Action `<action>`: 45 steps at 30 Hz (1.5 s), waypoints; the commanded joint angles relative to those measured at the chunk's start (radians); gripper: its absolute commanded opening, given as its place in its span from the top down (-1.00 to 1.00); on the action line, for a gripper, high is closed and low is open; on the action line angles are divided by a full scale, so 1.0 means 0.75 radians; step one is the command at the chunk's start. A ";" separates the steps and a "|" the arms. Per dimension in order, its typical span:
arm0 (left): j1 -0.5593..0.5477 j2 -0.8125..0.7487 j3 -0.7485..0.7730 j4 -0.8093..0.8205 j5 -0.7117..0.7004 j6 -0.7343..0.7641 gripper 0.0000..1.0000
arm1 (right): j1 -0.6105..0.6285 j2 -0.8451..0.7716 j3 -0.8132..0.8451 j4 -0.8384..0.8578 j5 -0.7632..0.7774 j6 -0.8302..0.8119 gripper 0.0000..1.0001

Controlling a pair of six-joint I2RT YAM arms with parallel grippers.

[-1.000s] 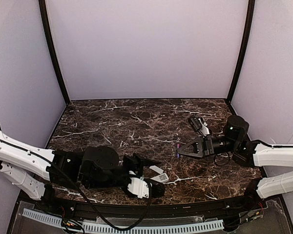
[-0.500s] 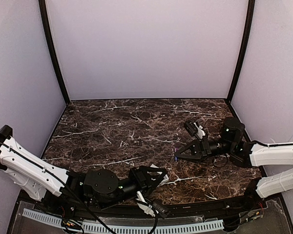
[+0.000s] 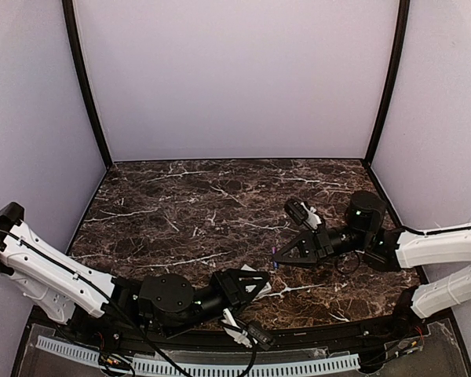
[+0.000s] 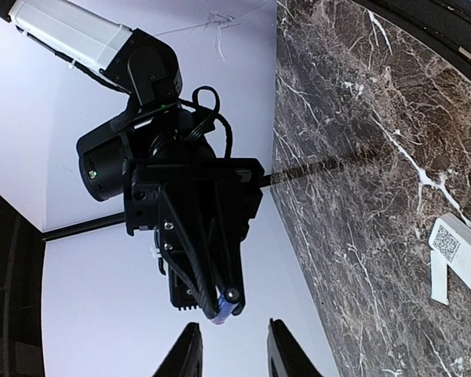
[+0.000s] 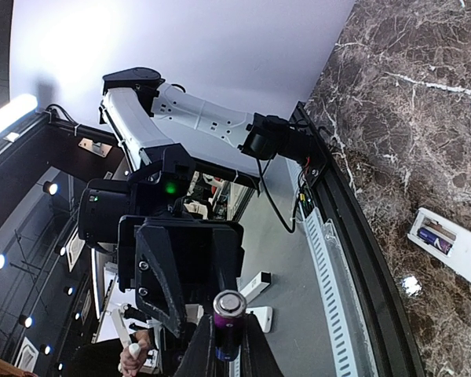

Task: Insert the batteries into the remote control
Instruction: Pass from the right arm to the left

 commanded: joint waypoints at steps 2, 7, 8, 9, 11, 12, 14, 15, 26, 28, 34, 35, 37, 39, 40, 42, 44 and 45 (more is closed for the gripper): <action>0.014 0.032 -0.019 0.047 -0.016 0.048 0.43 | 0.031 0.028 0.044 0.071 -0.026 0.016 1.00; 0.020 0.040 -0.022 0.081 -0.029 0.063 0.48 | 0.046 0.047 0.050 0.081 -0.033 0.016 1.00; 0.020 0.043 -0.024 0.101 -0.033 0.070 0.48 | 0.050 0.047 0.043 0.088 -0.027 0.016 1.00; 0.021 0.046 -0.026 0.124 -0.038 0.076 0.49 | 0.053 0.055 0.041 0.103 -0.026 0.018 1.00; 0.020 0.052 -0.030 0.135 -0.044 0.085 0.51 | 0.063 0.072 0.049 0.122 -0.034 0.023 1.00; 0.021 0.055 -0.030 0.136 -0.044 0.085 0.51 | 0.070 0.077 0.052 0.128 -0.035 0.025 1.00; 0.025 0.055 -0.032 0.137 -0.045 0.085 0.52 | 0.080 0.086 0.060 0.135 -0.035 0.023 1.00; 0.026 0.056 -0.032 0.137 -0.046 0.085 0.52 | 0.083 0.090 0.064 0.137 -0.034 0.021 1.00; 0.044 0.057 -0.034 0.136 -0.043 0.068 0.63 | 0.112 0.120 0.081 0.156 -0.024 0.023 1.00; 0.044 0.062 -0.036 0.151 -0.043 0.075 0.66 | 0.116 0.130 0.083 0.162 -0.024 0.025 1.00; 0.045 0.079 -0.049 0.218 -0.044 0.118 0.75 | 0.124 0.162 0.074 0.205 -0.021 0.045 1.00; 0.045 0.079 -0.050 0.221 -0.044 0.125 0.78 | 0.123 0.167 0.071 0.218 -0.021 0.053 1.00; 0.044 0.083 -0.054 0.232 -0.044 0.137 0.83 | 0.123 0.174 0.070 0.231 -0.023 0.058 1.00; 0.044 0.086 -0.058 0.249 -0.043 0.145 0.88 | 0.122 0.174 0.070 0.234 -0.024 0.058 1.00; 0.044 0.088 -0.059 0.258 -0.044 0.146 0.89 | 0.123 0.171 0.072 0.233 -0.023 0.058 1.00; 0.044 0.090 -0.064 0.271 -0.048 0.145 0.96 | 0.123 0.172 0.072 0.231 -0.024 0.058 1.00; 0.044 0.091 -0.067 0.285 -0.053 0.145 0.99 | 0.123 0.173 0.072 0.218 -0.025 0.049 0.85; 0.044 0.091 -0.068 0.289 -0.056 0.145 0.99 | 0.123 0.171 0.071 0.204 -0.023 0.043 0.61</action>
